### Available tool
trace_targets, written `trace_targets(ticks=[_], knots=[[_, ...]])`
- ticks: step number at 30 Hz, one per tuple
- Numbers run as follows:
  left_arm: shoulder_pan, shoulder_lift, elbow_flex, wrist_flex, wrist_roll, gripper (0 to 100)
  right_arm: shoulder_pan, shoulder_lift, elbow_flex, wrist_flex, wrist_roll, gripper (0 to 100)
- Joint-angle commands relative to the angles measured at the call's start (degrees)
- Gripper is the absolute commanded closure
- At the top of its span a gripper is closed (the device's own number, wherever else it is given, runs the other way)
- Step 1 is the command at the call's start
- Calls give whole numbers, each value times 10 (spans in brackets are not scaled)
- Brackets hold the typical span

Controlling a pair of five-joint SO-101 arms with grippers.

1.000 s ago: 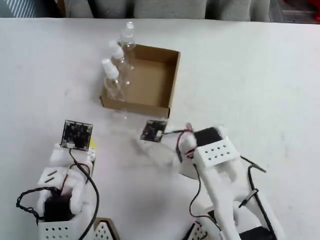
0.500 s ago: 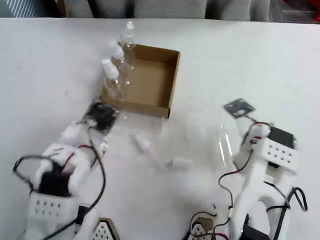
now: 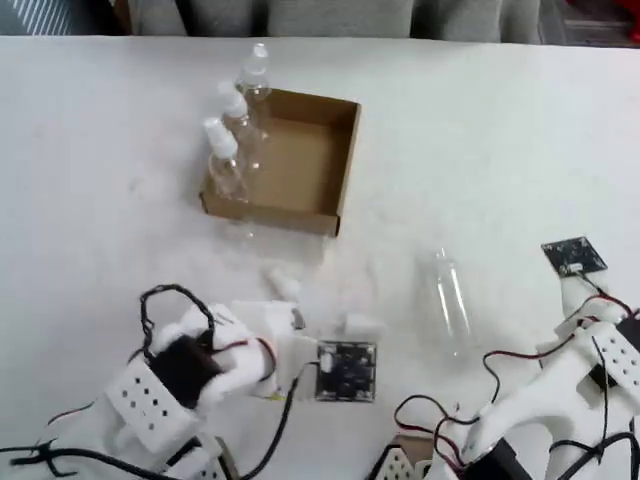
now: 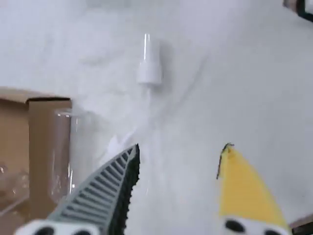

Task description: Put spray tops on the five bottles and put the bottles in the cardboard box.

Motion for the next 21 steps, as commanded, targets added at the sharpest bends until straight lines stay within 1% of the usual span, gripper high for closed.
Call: trace_targets(ticks=[1, 7, 11, 14, 17, 21], knots=[[45, 65, -78, -14, -12, 725, 14, -9, 12, -52, 9, 982], [45, 277, -200, -18, -26, 725, 15, -8, 40, -102, 9, 982], [48, 371, -258, -23, -15, 725, 13, -8, 64, -131, 9, 982], [46, 419, -269, -73, 23, 724, 12, -8, 80, -156, 9, 982], [44, 464, -273, -113, 30, 723, 10, -8, 97, -184, 9, 982], [43, 521, -287, -142, 26, 722, 2, -8, 115, -211, 9, 982]])
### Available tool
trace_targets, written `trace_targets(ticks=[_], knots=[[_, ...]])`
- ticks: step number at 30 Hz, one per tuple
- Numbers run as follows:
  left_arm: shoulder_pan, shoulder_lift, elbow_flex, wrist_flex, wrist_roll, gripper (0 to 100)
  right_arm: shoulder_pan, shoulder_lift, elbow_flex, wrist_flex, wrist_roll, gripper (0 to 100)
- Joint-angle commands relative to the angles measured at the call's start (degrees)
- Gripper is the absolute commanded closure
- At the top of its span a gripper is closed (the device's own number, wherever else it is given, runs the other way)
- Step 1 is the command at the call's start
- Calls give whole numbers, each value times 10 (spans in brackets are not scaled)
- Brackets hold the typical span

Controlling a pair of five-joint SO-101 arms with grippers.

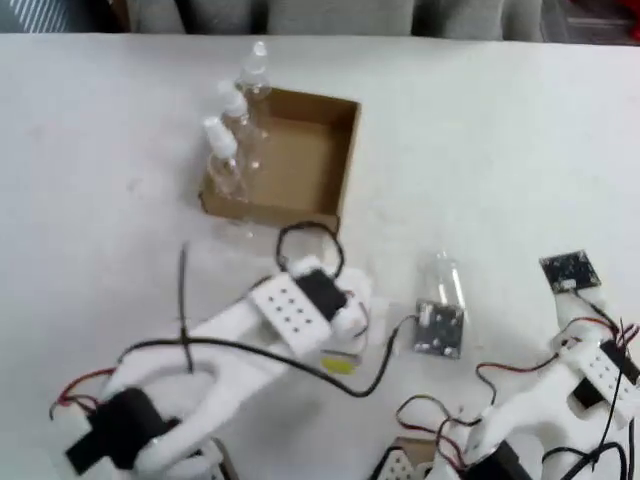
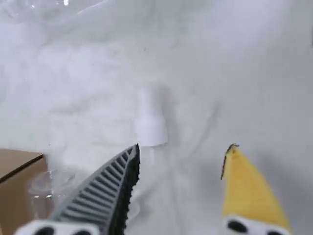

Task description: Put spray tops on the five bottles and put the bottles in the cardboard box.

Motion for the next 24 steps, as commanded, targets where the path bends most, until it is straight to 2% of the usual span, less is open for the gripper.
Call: trace_targets(ticks=[1, 11, 24], knots=[[-1, 39, -53, -29, 7, 722, -7, -8, 4, -22, 7, 982], [-48, 181, -159, -28, 11, 725, -11, -9, 12, -22, 7, 982], [-63, 198, -158, -32, 12, 725, -11, -9, 12, -20, 7, 982]])
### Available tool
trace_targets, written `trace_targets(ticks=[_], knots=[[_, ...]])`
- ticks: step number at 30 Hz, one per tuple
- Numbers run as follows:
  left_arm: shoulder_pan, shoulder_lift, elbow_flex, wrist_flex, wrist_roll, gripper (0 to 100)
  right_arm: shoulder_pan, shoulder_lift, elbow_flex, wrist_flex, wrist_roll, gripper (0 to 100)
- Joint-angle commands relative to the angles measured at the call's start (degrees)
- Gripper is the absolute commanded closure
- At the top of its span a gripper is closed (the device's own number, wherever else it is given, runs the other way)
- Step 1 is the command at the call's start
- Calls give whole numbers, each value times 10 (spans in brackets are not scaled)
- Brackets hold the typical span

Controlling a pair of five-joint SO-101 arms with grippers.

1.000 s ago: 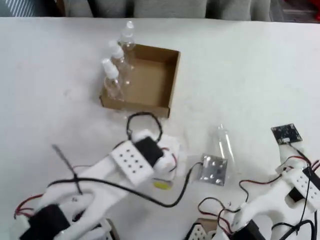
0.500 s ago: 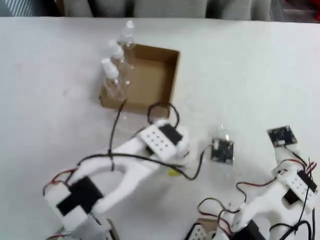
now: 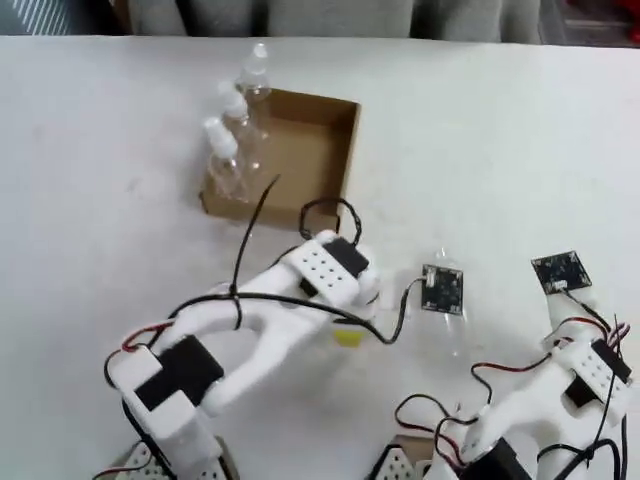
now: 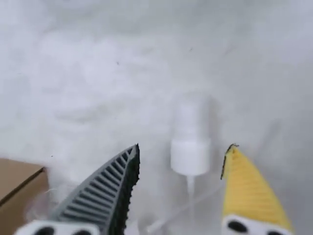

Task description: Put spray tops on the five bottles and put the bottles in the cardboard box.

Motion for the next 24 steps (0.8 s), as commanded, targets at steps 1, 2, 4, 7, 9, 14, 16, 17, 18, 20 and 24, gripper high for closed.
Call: trace_targets(ticks=[1, 2, 4, 7, 9, 14, 16, 17, 18, 20, 24], knots=[[-14, 3, -24, -9, 8, 725, -4, -9, -3, -6, 7, 982], [-14, 12, -25, -9, 8, 725, -4, -9, -3, -6, 7, 982], [-14, 36, -30, -10, 8, 725, -4, -10, -3, -5, 7, 982], [-13, 59, -51, -5, 9, 726, -4, -9, -3, -5, 7, 982], [-12, 63, -56, -5, 25, 726, -4, -9, -2, -5, 7, 982], [-10, 65, -59, -9, 37, 726, -4, -8, 2, -7, 7, 982], [-9, 65, -60, -9, 40, 726, -4, -9, 7, -8, 7, 982], [-9, 65, -61, -9, 40, 726, -4, -9, 7, -8, 7, 982], [-9, 65, -61, -10, 40, 726, -4, -9, 7, -8, 7, 982], [-7, 65, -61, -10, 40, 745, -4, -9, 7, -8, 7, 982], [14, 65, -50, -28, 34, 823, -4, -9, 7, -8, 7, 982]])
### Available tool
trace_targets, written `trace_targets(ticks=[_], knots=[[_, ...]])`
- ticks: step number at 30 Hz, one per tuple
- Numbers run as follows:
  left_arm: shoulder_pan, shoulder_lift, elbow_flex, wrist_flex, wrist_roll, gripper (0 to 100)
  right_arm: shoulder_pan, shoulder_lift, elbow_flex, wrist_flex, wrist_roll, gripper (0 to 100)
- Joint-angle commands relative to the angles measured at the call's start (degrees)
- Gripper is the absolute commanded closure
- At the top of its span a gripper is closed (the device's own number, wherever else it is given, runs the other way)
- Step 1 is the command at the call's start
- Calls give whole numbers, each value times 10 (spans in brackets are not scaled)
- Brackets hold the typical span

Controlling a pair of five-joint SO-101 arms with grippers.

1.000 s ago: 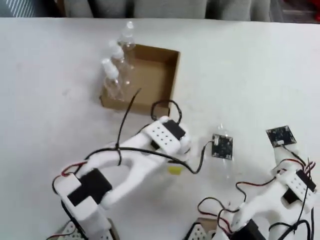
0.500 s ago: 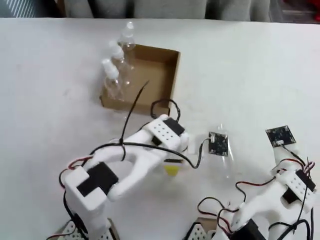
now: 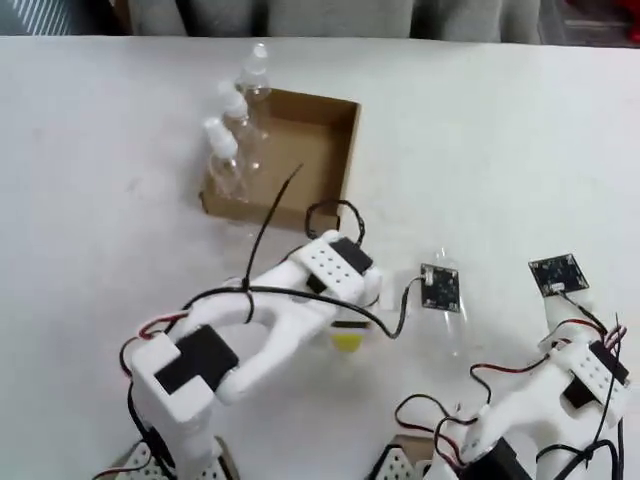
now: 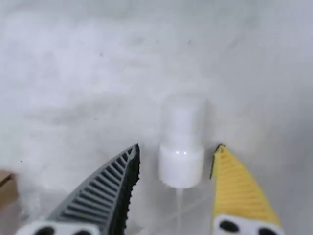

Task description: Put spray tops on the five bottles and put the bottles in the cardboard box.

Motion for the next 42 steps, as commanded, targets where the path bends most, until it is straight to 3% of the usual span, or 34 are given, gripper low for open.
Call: trace_targets(ticks=[1, 9, 13, 19, 22, 24, 30, 36, 42], knots=[[14, 1, -20, -33, 4, 832, -4, -9, -4, -8, 7, 982], [13, 1, -17, -33, 5, 845, -4, -9, -4, -8, 7, 982], [13, 1, -16, -32, 5, 990, -4, -11, -4, -8, 7, 982], [9, -3, -15, -27, 11, 978, -6, -15, -10, -5, 0, 982], [13, -6, -21, -3, 28, 980, -28, -15, -33, 12, -63, 982], [16, -22, -21, 1, 81, 980, -42, -15, -73, 61, -110, 982], [1, -146, 14, 1, 213, 980, -144, -13, -231, 252, -193, 981], [-64, -331, 81, 17, 222, 979, -267, -9, -314, 320, -273, 976], [-196, -497, 94, 125, 222, 979, -383, -8, -325, 327, -324, 838]])
